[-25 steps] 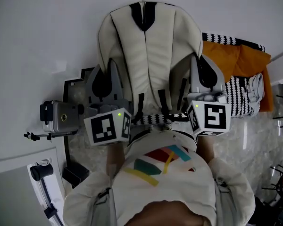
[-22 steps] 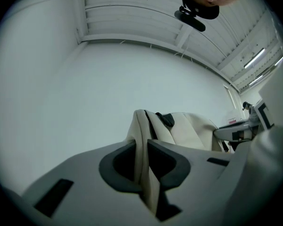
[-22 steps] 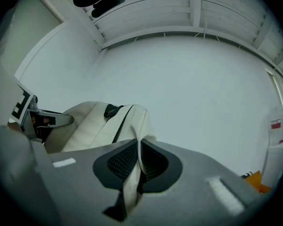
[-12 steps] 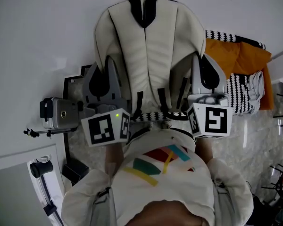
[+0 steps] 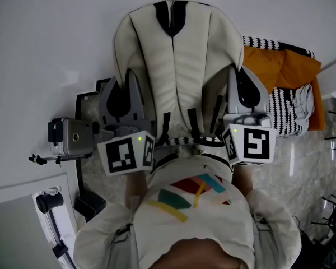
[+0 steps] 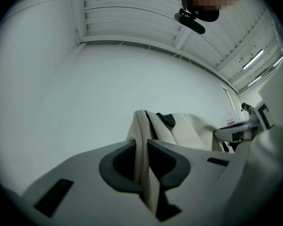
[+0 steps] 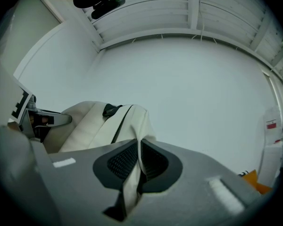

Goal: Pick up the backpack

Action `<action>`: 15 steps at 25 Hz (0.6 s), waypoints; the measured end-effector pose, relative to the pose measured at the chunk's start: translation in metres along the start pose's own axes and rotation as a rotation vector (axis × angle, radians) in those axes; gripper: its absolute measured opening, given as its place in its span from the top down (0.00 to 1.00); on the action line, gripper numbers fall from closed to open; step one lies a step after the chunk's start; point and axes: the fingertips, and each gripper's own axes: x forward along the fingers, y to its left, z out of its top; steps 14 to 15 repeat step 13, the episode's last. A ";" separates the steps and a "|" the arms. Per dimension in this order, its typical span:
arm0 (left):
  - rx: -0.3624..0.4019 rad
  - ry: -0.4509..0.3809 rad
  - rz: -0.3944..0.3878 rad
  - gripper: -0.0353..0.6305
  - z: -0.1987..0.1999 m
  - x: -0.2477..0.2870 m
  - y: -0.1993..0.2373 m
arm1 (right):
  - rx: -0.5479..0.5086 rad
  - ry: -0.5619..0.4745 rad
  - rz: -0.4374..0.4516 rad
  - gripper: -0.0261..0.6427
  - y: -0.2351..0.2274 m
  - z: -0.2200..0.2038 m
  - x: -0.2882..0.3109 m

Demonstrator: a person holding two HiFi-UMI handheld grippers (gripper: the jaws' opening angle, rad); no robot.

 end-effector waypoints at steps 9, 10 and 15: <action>0.002 0.001 0.001 0.88 0.001 -0.001 -0.001 | 0.000 0.001 0.004 0.93 0.000 0.000 -0.002; 0.001 0.004 0.002 0.88 0.000 -0.001 0.000 | -0.001 0.003 0.004 0.93 0.000 -0.001 -0.002; -0.002 0.009 0.004 0.88 -0.001 -0.003 0.000 | -0.004 0.009 0.001 0.93 0.000 -0.002 -0.003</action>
